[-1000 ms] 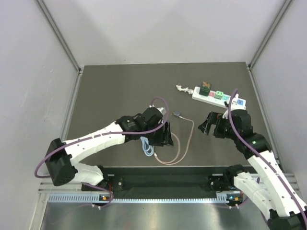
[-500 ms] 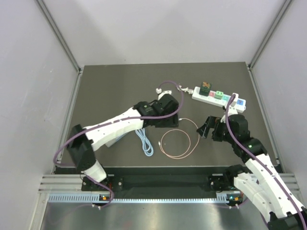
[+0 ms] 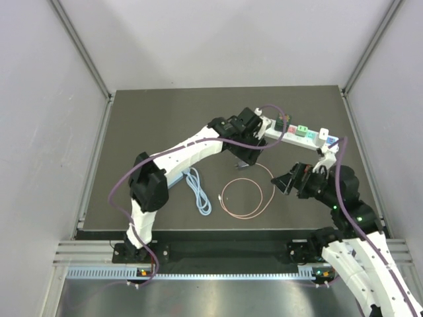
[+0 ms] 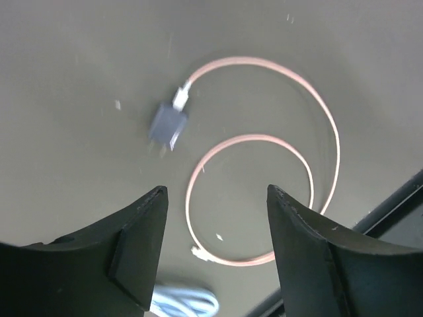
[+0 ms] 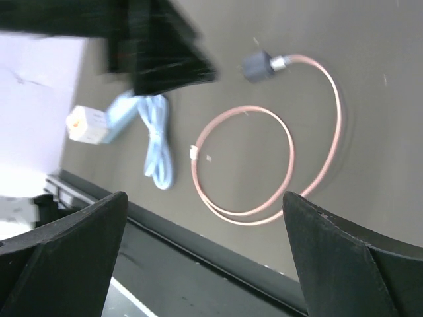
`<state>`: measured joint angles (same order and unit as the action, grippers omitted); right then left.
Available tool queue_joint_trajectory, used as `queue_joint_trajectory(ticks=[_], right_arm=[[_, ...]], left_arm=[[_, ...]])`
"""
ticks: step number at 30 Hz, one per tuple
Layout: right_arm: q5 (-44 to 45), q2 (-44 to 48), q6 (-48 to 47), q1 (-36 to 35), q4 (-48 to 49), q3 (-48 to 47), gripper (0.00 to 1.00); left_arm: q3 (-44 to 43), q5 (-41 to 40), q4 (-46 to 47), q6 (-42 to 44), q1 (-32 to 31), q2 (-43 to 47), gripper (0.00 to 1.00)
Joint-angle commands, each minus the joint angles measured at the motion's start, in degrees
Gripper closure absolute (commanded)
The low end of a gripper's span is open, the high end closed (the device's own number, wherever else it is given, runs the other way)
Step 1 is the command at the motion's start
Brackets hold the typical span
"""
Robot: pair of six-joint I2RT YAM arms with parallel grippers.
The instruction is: Insert the plug
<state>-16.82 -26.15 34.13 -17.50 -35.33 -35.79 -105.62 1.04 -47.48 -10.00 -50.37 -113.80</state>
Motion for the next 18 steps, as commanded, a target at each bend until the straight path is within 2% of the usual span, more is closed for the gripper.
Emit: queue_joint_trajectory(ticks=[1,4,7,11,18], right_arm=[[0.1,2.5,-0.5,0.0,-1.8,-7.2,0.00],[-1.5,5.0,-1.3,0.0,-1.8,-8.7,0.00],[-2.4,7.6,-1.5,-0.1,-1.7,-8.3,0.00],[-1.5,8.8,-2.0,0.0,-2.8,-8.9,0.00],[-1.6,8.8,-1.3,0.0,-1.7,-7.5,0.00]], left_arm=[[-7.1,10.0,-5.4,9.5,4.1,-4.9,0.35],[-8.1,9.9,-4.2,14.8,4.8,-7.4,0.30],[-9.2,7.7,-5.1,17.7,4.8,-10.3,0.30],[-14.0,4.3,-7.5,19.7,4.9,-16.0,0.32],[-15.0,4.9,-6.0,21.1,4.9,-20.5,0.32]])
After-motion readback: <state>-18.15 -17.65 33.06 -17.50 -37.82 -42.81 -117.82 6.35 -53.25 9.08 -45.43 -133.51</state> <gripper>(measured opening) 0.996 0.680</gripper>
